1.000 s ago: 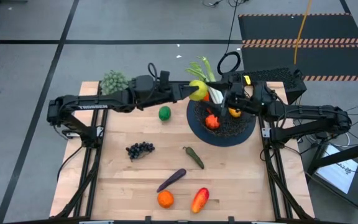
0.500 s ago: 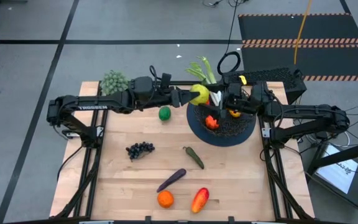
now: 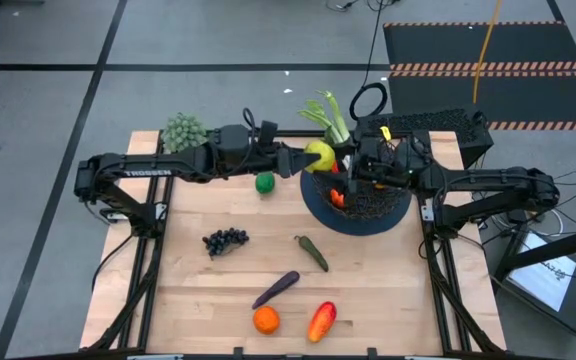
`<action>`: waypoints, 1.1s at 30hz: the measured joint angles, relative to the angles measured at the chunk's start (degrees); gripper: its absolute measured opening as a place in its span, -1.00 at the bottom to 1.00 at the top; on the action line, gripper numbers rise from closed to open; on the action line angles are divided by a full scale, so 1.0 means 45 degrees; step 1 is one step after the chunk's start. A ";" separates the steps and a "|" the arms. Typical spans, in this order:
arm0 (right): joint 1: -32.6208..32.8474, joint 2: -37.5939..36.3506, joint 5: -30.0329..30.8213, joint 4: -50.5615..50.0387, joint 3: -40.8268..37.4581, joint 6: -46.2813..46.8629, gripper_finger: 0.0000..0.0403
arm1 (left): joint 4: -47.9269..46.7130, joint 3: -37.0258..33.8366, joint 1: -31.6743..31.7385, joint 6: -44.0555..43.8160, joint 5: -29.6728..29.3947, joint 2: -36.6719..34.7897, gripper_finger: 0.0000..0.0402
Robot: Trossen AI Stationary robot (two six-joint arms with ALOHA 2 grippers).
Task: Build produce basket
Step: Put the red apple into the black woven basket
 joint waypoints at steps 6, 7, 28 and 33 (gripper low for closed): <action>0.0011 -0.0043 0.0042 0.0028 -0.0018 0.1190 0.63 | -0.0291 0.0005 0.0005 0.0473 -0.0121 -0.0141 0.88; 0.0038 -0.0074 0.0046 0.0090 -0.0018 0.1319 0.63 | -0.0326 -0.0001 0.0005 0.0589 -0.0121 -0.0178 0.93; 0.0392 -0.2446 0.1348 -0.2923 0.0031 0.3244 0.62 | -0.4159 -0.0021 0.1374 0.1717 0.0253 -0.2050 0.95; 0.0379 -0.3542 0.2489 -0.5393 0.0031 0.3824 0.62 | -0.6170 -0.0021 0.1806 0.1769 0.0325 -0.2195 0.95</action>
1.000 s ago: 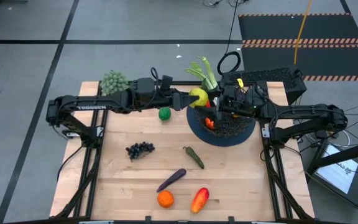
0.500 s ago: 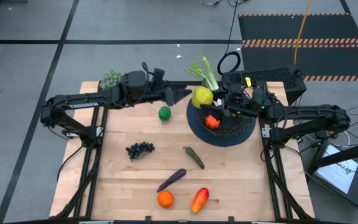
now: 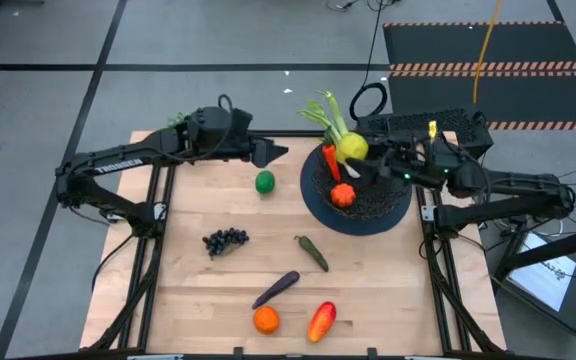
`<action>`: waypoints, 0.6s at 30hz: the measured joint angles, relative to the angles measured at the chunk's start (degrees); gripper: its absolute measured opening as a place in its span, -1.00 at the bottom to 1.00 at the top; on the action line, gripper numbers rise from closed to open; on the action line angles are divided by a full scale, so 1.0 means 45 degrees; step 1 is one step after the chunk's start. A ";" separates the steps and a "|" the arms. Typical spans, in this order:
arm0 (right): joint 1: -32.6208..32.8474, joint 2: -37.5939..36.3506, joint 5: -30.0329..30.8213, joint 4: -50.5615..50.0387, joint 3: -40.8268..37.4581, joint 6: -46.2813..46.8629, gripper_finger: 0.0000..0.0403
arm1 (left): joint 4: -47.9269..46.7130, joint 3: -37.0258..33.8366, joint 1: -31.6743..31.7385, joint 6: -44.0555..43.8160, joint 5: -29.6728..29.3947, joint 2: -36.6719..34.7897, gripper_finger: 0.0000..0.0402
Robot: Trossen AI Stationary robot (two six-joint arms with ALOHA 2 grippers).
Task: Build produce basket
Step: Put the red apple into the black woven basket
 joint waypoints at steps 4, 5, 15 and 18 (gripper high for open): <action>-0.0128 -0.0513 0.0488 -0.1867 -0.0005 0.0057 0.62 | -0.1511 -0.0005 0.0349 -0.0127 0.0273 0.0038 0.95; -0.0188 -0.0583 0.0501 -0.2276 -0.0005 -0.0027 0.62 | -0.1815 -0.0005 0.0400 -0.0009 0.0273 0.0030 0.95; -0.1005 -0.0569 0.0470 -0.6314 -0.0010 0.0603 0.62 | -0.4567 -0.0015 0.0725 0.0130 0.0287 0.0422 0.95; -0.1140 -0.0311 0.0453 -0.8020 -0.0014 0.1145 0.62 | -0.4990 -0.0015 0.0757 0.0361 0.0285 0.0422 0.95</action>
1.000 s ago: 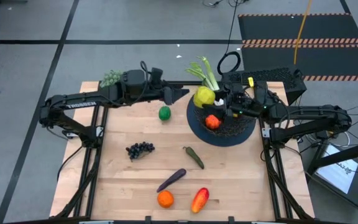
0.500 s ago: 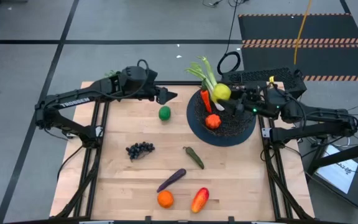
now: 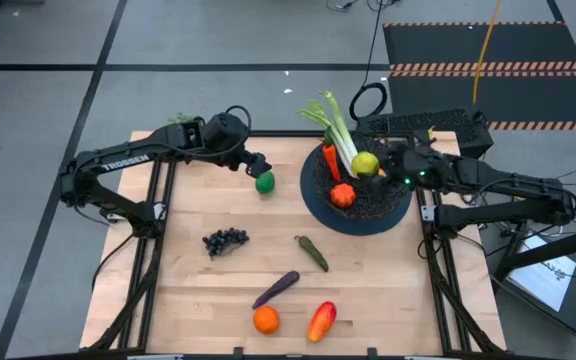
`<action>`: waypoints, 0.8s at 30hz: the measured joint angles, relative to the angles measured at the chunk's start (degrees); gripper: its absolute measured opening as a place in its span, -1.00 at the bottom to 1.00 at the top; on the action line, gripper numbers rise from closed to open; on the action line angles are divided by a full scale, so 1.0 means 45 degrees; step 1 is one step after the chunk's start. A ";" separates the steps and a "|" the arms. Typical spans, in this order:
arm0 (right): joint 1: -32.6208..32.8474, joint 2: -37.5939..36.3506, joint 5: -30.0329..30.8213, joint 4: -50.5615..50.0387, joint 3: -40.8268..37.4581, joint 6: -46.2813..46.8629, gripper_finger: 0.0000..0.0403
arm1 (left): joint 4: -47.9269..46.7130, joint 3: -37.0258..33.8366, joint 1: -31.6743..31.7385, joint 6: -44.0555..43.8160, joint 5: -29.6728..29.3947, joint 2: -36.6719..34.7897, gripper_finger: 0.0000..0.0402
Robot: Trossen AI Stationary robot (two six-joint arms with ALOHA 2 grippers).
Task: Build produce basket
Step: Put the red apple into the black woven basket
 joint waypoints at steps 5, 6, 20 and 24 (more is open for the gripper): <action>-0.0093 0.0519 -0.0003 -0.2602 -0.0005 0.0703 0.65 | 0.0590 0.0000 0.0380 -0.0258 -0.0008 0.0000 0.95; -0.0149 0.0625 -0.0008 -0.2983 -0.0005 0.0836 0.65 | 0.0884 0.0000 0.0472 -0.0263 -0.0009 0.0000 0.95; -0.1666 0.1920 -0.0316 -0.0389 -0.1865 -0.0928 0.66 | 0.2124 0.0015 0.0869 0.0430 0.0327 0.0141 0.95; -0.2231 0.2538 -0.0291 0.0095 -0.2126 -0.0793 0.72 | 0.2125 0.0015 0.0506 0.0668 0.0332 0.0141 0.95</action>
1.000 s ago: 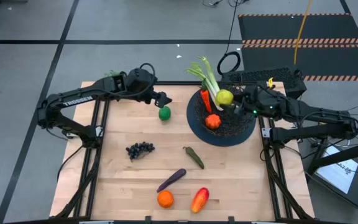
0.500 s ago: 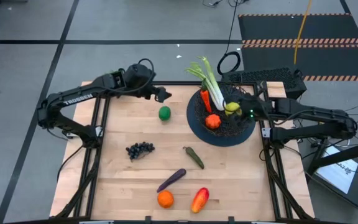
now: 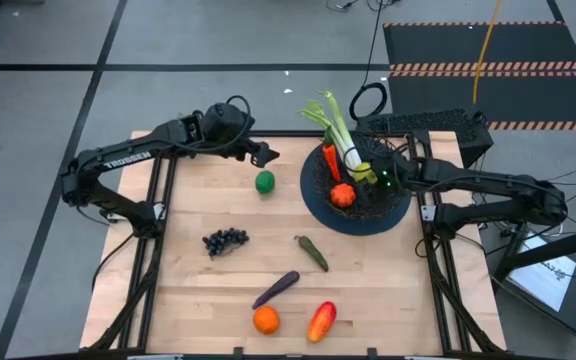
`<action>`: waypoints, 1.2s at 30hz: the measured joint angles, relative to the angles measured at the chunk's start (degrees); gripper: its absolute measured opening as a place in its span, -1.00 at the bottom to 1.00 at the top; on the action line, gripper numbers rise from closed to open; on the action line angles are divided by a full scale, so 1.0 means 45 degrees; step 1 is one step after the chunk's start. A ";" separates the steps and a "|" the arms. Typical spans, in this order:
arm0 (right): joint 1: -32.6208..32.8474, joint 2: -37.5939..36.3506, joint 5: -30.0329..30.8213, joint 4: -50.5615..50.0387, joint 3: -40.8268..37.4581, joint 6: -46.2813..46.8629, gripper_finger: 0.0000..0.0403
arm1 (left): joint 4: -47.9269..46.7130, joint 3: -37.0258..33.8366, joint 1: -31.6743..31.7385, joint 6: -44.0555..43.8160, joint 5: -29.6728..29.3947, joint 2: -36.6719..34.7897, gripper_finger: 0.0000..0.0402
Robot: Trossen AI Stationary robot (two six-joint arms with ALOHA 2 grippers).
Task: Build produce basket
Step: Put the red apple into the black woven basket, then put the green lime into the black woven basket
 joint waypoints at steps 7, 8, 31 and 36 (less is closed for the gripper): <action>-0.0481 0.0563 -0.0029 0.0434 -0.0133 -0.0017 0.89 | -0.0066 0.0000 -0.0839 0.0131 0.0284 0.0000 0.95; -0.0476 0.0534 -0.0034 0.0434 -0.0133 0.0166 0.91 | -0.0096 0.0000 -0.0974 0.0272 0.0362 0.0000 0.95; 0.1278 -0.2793 -0.2637 0.4211 0.0100 0.5968 0.87 | -0.2720 -0.0015 -0.0506 -0.0554 0.0617 0.0474 0.95; 0.1581 -0.2538 -0.2668 0.5604 0.0110 0.5028 0.87 | -0.2693 -0.0019 -0.1076 -0.1044 0.0594 0.0692 0.95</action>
